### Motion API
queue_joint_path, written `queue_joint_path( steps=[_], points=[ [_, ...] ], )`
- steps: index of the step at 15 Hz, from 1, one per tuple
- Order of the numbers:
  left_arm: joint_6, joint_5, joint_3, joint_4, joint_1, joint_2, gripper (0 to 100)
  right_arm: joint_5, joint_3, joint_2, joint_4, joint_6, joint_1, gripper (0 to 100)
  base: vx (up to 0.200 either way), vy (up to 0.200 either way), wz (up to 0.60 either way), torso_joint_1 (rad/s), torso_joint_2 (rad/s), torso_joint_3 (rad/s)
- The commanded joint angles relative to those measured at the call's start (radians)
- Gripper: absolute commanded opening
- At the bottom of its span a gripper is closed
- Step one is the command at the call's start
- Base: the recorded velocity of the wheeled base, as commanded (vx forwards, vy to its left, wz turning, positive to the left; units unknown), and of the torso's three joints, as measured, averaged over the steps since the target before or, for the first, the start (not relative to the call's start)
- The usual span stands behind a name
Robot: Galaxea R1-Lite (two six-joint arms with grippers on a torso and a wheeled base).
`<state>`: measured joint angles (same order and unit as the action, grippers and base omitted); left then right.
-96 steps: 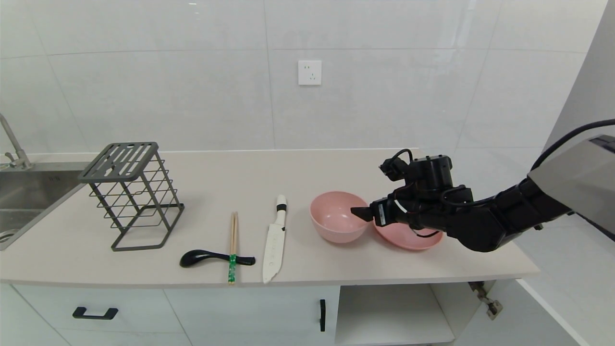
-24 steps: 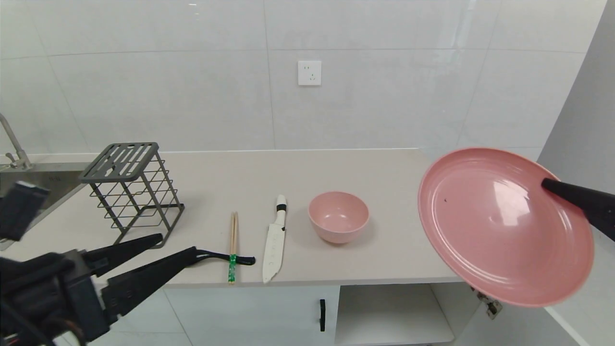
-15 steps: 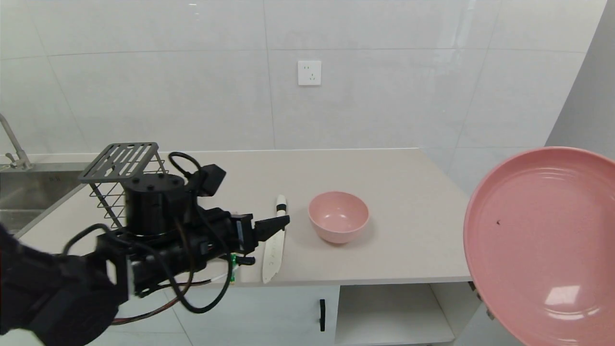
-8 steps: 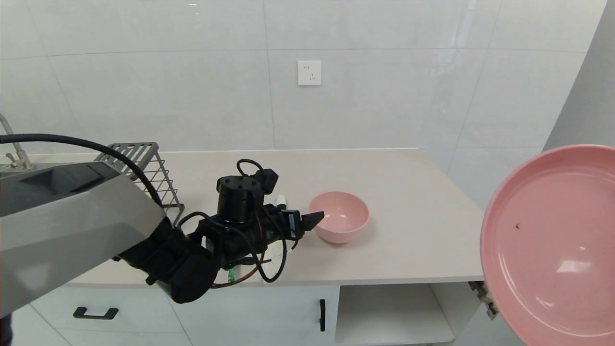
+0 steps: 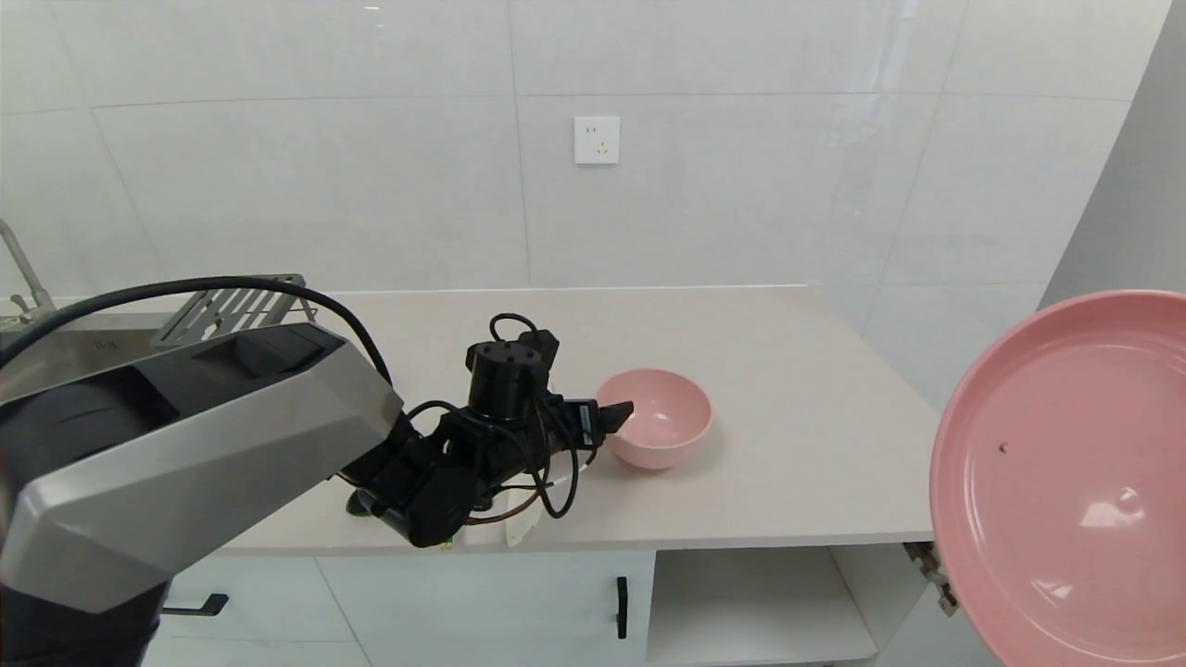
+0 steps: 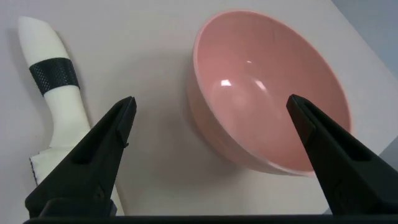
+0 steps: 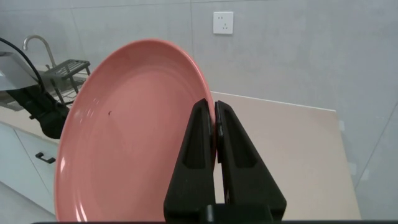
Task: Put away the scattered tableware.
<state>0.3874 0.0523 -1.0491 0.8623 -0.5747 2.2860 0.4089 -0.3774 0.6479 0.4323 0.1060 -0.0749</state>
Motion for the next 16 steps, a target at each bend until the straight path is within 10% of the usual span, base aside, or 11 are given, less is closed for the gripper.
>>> queue_joint_path(
  steps=[1, 10, 11, 16],
  points=[
    [0.001, 0.000, -0.019, 0.000, 0.001, 0.020, 100, 0.001, 0.006, -0.008, 0.000, 0.000, 0.000, 0, 0.000, 0.000, 0.00, 0.000, 0.00, 0.000],
    [-0.001, 0.000, -0.071, -0.031, -0.007, 0.063, 100, 0.002, 0.028, -0.022, 0.000, -0.023, 0.000, 0, 0.000, 0.000, 0.00, 0.000, 0.00, 0.000],
    [-0.001, 0.000, -0.089, -0.032, -0.007, 0.073, 0, 0.002, 0.028, -0.024, 0.000, -0.023, 0.000, 0, 0.000, 0.000, 0.00, 0.000, 0.00, 0.000],
    [0.002, -0.029, -0.094, 0.018, -0.008, 0.043, 0, 0.002, 0.026, -0.033, -0.001, -0.023, 0.000, 0, 0.000, 0.000, 0.00, 0.000, 0.00, 0.000]
  ],
)
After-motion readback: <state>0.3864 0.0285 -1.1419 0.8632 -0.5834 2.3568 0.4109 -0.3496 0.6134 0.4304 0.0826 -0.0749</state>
